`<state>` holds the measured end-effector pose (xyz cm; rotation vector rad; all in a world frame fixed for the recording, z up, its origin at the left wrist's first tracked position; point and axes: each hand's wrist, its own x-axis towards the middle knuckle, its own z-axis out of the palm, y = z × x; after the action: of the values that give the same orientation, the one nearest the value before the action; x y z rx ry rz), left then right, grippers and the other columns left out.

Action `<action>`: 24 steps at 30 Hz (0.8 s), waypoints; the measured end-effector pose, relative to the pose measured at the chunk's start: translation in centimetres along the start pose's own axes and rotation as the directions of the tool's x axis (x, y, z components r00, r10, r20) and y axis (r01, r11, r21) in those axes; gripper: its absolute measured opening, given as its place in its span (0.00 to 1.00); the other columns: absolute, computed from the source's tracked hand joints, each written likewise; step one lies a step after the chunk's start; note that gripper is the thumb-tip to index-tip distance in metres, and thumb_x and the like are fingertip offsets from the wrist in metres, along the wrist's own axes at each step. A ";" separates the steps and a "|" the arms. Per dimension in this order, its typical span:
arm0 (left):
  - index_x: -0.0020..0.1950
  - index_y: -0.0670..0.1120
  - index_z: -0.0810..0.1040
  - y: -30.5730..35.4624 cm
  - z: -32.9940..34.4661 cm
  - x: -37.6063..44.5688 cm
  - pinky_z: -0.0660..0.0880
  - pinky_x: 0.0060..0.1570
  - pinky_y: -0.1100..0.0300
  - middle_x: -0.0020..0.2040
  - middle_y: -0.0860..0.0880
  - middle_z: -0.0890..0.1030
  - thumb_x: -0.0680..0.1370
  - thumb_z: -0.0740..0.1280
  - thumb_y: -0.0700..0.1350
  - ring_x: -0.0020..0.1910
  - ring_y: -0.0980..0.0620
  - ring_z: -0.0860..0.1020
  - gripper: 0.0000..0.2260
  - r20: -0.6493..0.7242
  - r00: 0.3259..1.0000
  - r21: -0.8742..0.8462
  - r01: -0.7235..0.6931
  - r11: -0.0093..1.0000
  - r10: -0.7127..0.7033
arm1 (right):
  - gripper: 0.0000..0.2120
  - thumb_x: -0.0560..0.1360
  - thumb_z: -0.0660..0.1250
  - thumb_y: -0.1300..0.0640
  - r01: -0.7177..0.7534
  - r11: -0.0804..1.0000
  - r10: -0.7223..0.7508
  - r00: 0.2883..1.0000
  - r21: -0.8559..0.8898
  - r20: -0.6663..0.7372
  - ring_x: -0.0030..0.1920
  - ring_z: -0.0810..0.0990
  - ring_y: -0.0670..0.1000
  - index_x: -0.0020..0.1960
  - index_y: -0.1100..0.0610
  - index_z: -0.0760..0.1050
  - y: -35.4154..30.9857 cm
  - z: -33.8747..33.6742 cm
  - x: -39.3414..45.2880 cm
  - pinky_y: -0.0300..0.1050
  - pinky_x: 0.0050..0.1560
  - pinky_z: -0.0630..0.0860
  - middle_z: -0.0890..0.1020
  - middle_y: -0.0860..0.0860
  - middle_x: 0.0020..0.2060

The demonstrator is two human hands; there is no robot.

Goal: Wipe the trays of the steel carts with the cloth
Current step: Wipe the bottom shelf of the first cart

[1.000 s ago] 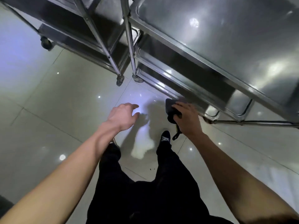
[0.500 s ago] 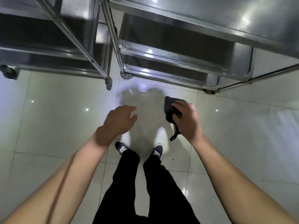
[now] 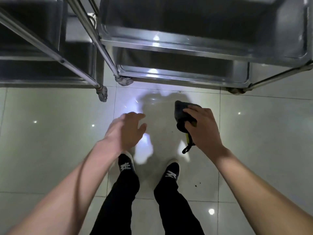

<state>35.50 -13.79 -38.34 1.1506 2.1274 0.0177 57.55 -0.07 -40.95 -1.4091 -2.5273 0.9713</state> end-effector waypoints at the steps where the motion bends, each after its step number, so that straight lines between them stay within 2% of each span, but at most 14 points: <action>1: 0.74 0.58 0.70 -0.8 0.7 1.7 0.70 0.65 0.55 0.71 0.54 0.74 0.82 0.59 0.57 0.69 0.49 0.73 0.20 0.007 1.000 0.018 -0.003 1.000 0.003 | 0.21 0.73 0.68 0.63 0.008 1.000 -0.008 1.000 0.006 -0.002 0.62 0.69 0.51 0.65 0.53 0.79 0.7 1.4 0.8 0.32 0.62 0.62 0.78 0.45 0.65; 4: 0.72 0.59 0.72 -2.7 2.6 6.1 0.73 0.61 0.55 0.70 0.54 0.76 0.82 0.60 0.57 0.66 0.48 0.76 0.19 0.005 1.000 0.062 -0.017 0.998 0.016 | 0.21 0.71 0.67 0.65 -0.004 1.000 0.005 0.998 0.031 -0.055 0.61 0.71 0.49 0.63 0.56 0.81 2.7 5.3 2.6 0.28 0.61 0.63 0.80 0.47 0.64; 6: 0.73 0.59 0.71 -4.0 3.4 8.4 0.72 0.60 0.55 0.70 0.53 0.76 0.82 0.60 0.56 0.66 0.47 0.75 0.19 -0.004 0.999 0.096 -0.041 0.995 0.042 | 0.20 0.70 0.68 0.66 0.013 0.999 -0.011 0.998 0.030 -0.061 0.61 0.76 0.51 0.61 0.58 0.81 3.5 7.2 4.0 0.37 0.64 0.70 0.81 0.49 0.62; 7: 0.73 0.58 0.71 -4.6 3.8 9.4 0.72 0.61 0.54 0.69 0.52 0.76 0.82 0.60 0.56 0.67 0.47 0.74 0.19 -0.017 0.998 0.107 -0.064 0.992 0.067 | 0.19 0.69 0.68 0.66 0.047 0.998 -0.045 0.997 0.030 -0.056 0.57 0.79 0.53 0.59 0.60 0.82 3.9 7.9 4.8 0.41 0.61 0.74 0.83 0.51 0.59; 9: 0.74 0.56 0.71 -5.7 4.5 11.1 0.71 0.64 0.52 0.70 0.50 0.76 0.82 0.60 0.55 0.68 0.46 0.73 0.19 -0.024 0.994 0.125 -0.105 0.987 0.109 | 0.16 0.68 0.68 0.66 0.088 0.995 -0.087 0.995 0.043 -0.040 0.47 0.79 0.52 0.55 0.62 0.82 4.4 9.4 6.3 0.39 0.52 0.74 0.84 0.55 0.52; 10: 0.74 0.57 0.70 -6.2 4.8 11.9 0.71 0.65 0.51 0.70 0.50 0.75 0.82 0.60 0.55 0.69 0.46 0.72 0.20 -0.024 0.993 0.127 -0.113 0.985 0.117 | 0.16 0.68 0.67 0.66 0.071 0.996 -0.069 0.997 0.050 -0.041 0.46 0.78 0.53 0.54 0.62 0.82 4.4 10.1 6.9 0.39 0.50 0.74 0.84 0.55 0.50; 12: 0.75 0.57 0.68 -7.0 5.3 13.2 0.70 0.66 0.50 0.71 0.50 0.74 0.82 0.60 0.55 0.70 0.46 0.71 0.21 -0.023 0.992 0.133 -0.122 0.983 0.126 | 0.15 0.68 0.67 0.66 0.045 0.997 -0.041 0.996 0.055 -0.083 0.47 0.78 0.53 0.54 0.61 0.82 4.5 11.6 8.2 0.43 0.49 0.76 0.83 0.53 0.48; 14: 0.77 0.55 0.65 -7.8 5.9 14.3 0.69 0.67 0.49 0.72 0.49 0.73 0.82 0.60 0.54 0.71 0.46 0.70 0.22 -0.026 0.988 0.167 -0.146 0.975 0.152 | 0.16 0.68 0.68 0.68 0.048 0.996 -0.037 0.987 0.072 -0.155 0.50 0.75 0.50 0.55 0.61 0.82 4.7 13.4 9.4 0.35 0.52 0.73 0.84 0.54 0.50; 16: 0.78 0.53 0.63 -8.6 6.5 16.3 0.70 0.66 0.48 0.71 0.49 0.73 0.82 0.59 0.54 0.70 0.46 0.70 0.24 -0.048 0.981 0.213 -0.175 0.961 0.189 | 0.18 0.70 0.69 0.67 0.027 0.996 -0.012 0.985 0.080 -0.175 0.58 0.73 0.47 0.59 0.58 0.82 5.2 15.4 11.2 0.31 0.59 0.69 0.82 0.50 0.58; 18: 0.79 0.53 0.62 -9.2 7.5 19.1 0.70 0.65 0.48 0.72 0.50 0.72 0.82 0.59 0.54 0.71 0.47 0.70 0.24 -0.076 0.977 0.245 -0.173 0.954 0.197 | 0.19 0.71 0.70 0.64 0.023 0.999 -0.017 0.985 0.034 -0.174 0.63 0.72 0.51 0.62 0.54 0.81 6.2 17.5 13.4 0.41 0.66 0.70 0.80 0.47 0.63; 20: 0.79 0.53 0.62 -9.6 8.6 22.4 0.70 0.66 0.49 0.73 0.51 0.71 0.82 0.59 0.54 0.72 0.48 0.68 0.25 -0.099 0.976 0.242 -0.167 0.956 0.195 | 0.19 0.72 0.70 0.63 0.039 0.999 -0.037 0.980 0.008 -0.195 0.63 0.72 0.53 0.62 0.54 0.81 7.5 19.7 15.8 0.46 0.66 0.72 0.79 0.47 0.64; 24: 0.77 0.49 0.67 -10.6 10.8 29.7 0.67 0.69 0.48 0.74 0.49 0.71 0.80 0.62 0.51 0.73 0.46 0.68 0.25 -0.245 0.929 0.227 -0.224 0.948 0.278 | 0.18 0.71 0.70 0.65 0.135 0.991 -0.122 0.949 0.024 -0.292 0.63 0.73 0.53 0.60 0.55 0.82 9.9 23.5 21.5 0.43 0.65 0.71 0.80 0.47 0.63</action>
<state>23.63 -1.61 -66.98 1.6161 2.2405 0.0932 43.92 9.27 -69.97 -1.2521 -2.3333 0.7318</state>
